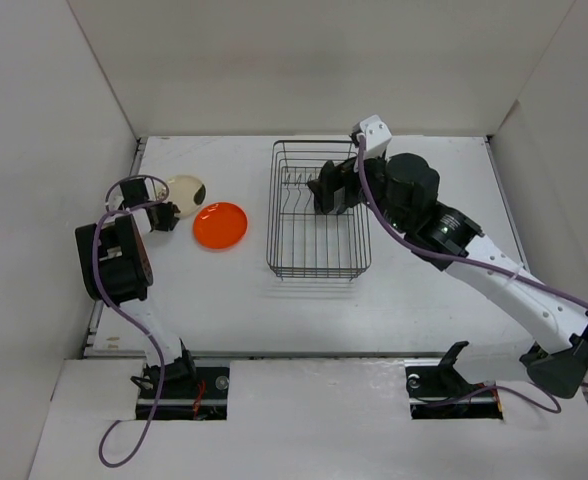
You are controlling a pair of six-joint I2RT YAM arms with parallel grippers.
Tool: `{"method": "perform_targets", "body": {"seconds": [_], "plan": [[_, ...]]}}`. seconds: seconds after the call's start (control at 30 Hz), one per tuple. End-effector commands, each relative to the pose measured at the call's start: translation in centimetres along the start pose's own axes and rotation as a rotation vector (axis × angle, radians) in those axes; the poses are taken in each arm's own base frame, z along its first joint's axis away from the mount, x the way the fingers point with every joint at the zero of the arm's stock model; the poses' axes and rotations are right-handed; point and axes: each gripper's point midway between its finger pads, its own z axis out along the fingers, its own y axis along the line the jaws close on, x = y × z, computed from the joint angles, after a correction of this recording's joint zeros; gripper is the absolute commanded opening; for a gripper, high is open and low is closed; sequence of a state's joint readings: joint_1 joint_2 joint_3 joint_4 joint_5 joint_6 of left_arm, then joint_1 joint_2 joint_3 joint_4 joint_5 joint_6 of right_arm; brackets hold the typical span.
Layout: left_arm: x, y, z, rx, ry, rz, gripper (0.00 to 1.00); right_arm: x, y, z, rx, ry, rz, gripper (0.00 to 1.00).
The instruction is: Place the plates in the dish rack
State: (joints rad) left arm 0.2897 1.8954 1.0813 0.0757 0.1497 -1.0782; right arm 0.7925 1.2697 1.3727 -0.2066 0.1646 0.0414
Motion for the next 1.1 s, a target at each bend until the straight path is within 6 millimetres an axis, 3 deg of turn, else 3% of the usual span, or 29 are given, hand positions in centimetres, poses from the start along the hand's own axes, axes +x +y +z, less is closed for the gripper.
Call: {"method": "perform_targets", "body": {"seconds": [0.0,0.17,0.3,0.4,0.53,0.57,0.63,0.67,0.73,0.77,0.83,0.9,1.0,1.03,1.07], "plan": [[0.9,3.2,1.1,-0.126,0.025,-0.020,0.19,-2.9,0.0,-1.3,-0.005,-0.102,0.028,1.00],[0.9,3.4,1.5,-0.158,0.040,-0.023,0.00,-3.3,-0.4,-1.7,0.013,-0.114,0.031,1.00],[1.4,3.2,1.8,-0.159,0.061,0.016,0.00,-3.0,-0.7,-1.4,0.022,-0.105,0.030,1.00],[0.6,-0.4,-0.2,-0.105,0.002,0.126,0.00,-2.9,-0.5,-0.5,0.006,-0.095,0.036,1.00],[-1.8,-7.9,-6.2,0.037,-0.180,0.264,0.00,-3.7,0.4,0.1,-0.091,-0.140,0.056,1.00],[-2.9,-10.7,-9.2,0.114,-0.250,0.281,0.00,-3.4,1.1,0.4,-0.127,-0.140,0.053,1.00],[-2.5,-13.8,-12.3,0.215,-0.295,0.345,0.00,-3.7,1.7,0.7,-0.176,-0.179,0.061,1.00],[-2.6,-15.6,-15.0,0.282,-0.335,0.410,0.00,-3.8,2.1,0.9,-0.201,-0.189,0.059,1.00],[-1.6,-18.0,-17.7,0.366,-0.329,0.499,0.00,-4.1,2.9,1.2,-0.271,-0.197,0.049,1.00],[0.3,-18.8,-18.7,0.428,-0.256,0.557,0.00,-3.9,3.3,1.8,-0.291,-0.190,0.035,1.00],[2.1,-20.2,-21.2,0.565,-0.206,0.656,0.00,-4.4,2.6,2.3,-0.321,-0.195,0.012,1.00],[4.7,-21.3,-23.8,0.731,-0.121,0.729,0.00,-5.4,1.4,3.4,-0.320,-0.205,0.006,1.00],[7.8,-21.5,-27.6,0.899,-0.057,0.792,0.00,-6.0,-1.2,5.4,-0.301,-0.201,0.035,0.98],[8.9,-22.0,-29.7,0.990,-0.035,0.827,0.00,-6.0,-1.9,5.8,-0.320,-0.197,0.029,0.98],[10.1,-22.0,-30.0,1.010,-0.004,0.842,0.00,-6.0,-2.1,6.2,-0.330,-0.191,0.042,0.98]]}}
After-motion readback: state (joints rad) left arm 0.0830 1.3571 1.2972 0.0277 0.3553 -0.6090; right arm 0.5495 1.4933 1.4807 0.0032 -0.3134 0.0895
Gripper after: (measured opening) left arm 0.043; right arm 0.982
